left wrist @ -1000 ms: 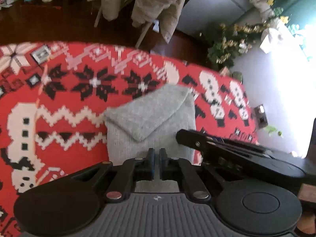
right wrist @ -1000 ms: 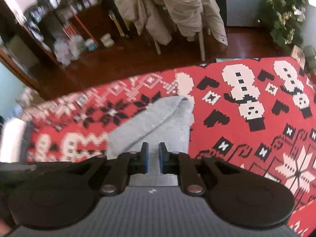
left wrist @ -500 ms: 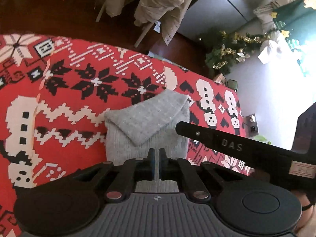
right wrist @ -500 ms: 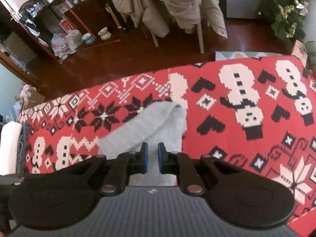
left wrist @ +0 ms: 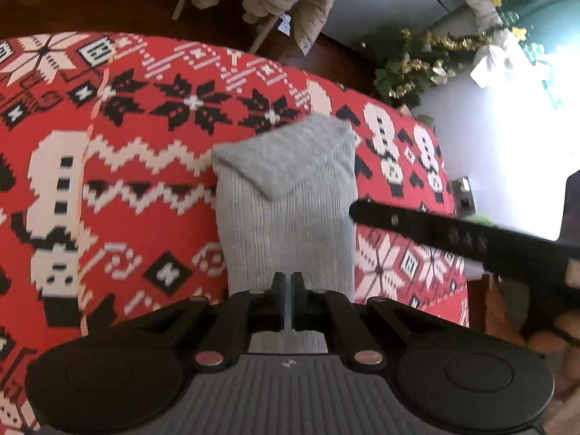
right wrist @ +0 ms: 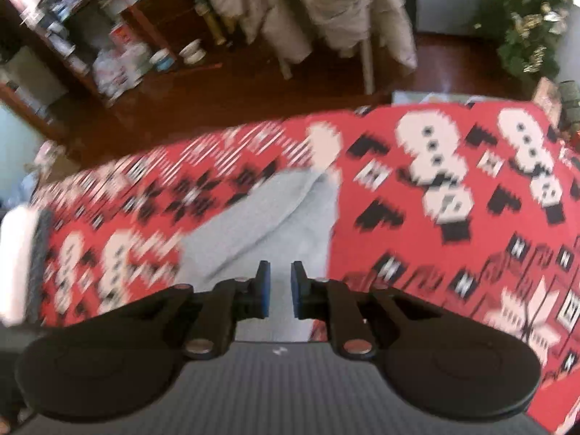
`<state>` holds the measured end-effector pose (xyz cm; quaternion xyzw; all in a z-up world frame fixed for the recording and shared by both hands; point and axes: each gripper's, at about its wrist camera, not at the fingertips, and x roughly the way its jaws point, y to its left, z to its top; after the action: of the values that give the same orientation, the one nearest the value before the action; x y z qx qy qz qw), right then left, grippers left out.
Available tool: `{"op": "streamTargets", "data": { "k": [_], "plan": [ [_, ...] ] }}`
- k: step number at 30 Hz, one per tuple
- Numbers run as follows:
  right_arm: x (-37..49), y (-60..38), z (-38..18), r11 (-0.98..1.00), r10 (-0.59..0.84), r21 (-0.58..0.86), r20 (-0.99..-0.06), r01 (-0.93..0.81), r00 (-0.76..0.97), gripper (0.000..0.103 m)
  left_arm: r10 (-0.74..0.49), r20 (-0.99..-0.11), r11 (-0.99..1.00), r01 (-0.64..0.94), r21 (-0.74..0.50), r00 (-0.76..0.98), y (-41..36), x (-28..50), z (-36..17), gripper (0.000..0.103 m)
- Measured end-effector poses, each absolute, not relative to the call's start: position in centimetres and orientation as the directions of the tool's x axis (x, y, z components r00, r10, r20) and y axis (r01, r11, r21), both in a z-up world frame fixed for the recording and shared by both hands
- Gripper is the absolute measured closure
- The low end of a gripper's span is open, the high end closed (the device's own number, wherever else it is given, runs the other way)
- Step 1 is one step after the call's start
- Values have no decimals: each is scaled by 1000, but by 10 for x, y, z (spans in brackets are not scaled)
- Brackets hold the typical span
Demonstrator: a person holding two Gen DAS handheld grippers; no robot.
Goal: Fold clothes
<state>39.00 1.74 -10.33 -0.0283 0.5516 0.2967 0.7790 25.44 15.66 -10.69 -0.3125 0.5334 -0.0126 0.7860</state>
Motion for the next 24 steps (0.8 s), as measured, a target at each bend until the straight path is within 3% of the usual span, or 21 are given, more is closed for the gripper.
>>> {"op": "streamTargets", "data": {
  "k": [7,16,24],
  "plan": [
    [345,16,-125,817,392,277,-910,-506,133,92,-332,-855,815,-334,-473,399,147,241,-127,99],
    [323,-20,-123,835,375,265,-916,-482,146,90,-347,-841,839,-264,-476,414,134,222,-102,100],
    [293,-21,-138,802,376,264,-920,-536,110,94,-297,-880,909,-171,-379,370,108,216,-114,100]
  ]
}}
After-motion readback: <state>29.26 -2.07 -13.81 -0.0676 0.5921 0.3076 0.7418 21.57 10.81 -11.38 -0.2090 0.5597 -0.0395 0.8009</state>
